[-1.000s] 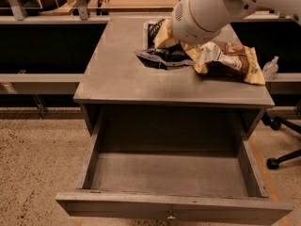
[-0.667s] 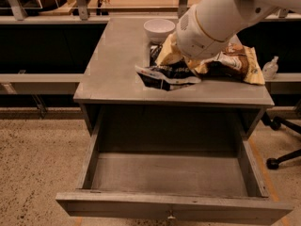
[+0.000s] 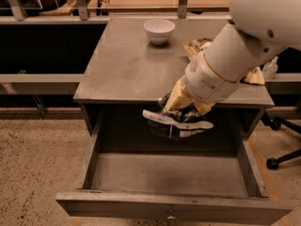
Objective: Place blue chip bag into top drawer
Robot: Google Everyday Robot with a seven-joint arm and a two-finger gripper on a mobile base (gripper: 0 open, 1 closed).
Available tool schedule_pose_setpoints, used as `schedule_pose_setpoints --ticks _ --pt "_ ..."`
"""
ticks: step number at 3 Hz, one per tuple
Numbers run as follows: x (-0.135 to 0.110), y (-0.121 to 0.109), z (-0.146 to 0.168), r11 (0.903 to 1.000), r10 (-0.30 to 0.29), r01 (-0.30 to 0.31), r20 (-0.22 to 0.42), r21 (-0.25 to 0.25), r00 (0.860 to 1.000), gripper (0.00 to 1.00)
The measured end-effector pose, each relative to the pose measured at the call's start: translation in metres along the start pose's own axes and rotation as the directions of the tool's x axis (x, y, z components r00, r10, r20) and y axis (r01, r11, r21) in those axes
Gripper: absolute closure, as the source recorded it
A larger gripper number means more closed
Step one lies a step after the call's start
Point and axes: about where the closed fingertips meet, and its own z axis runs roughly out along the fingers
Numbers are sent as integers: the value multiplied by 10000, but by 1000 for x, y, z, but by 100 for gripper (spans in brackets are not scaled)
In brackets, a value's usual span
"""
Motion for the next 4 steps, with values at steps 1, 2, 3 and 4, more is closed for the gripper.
schedule_pose_setpoints --ticks 1,2,3,4 --pt "17 -29 34 9992 113 -84 -721 401 9973 59" --pt "23 -60 74 9963 -278 355 -961 788 9950 36" --pt "13 -77 101 9923 -661 752 -930 986 9935 13" --pt "-18 -81 92 9834 -1341 1389 -483 1169 9898 0"
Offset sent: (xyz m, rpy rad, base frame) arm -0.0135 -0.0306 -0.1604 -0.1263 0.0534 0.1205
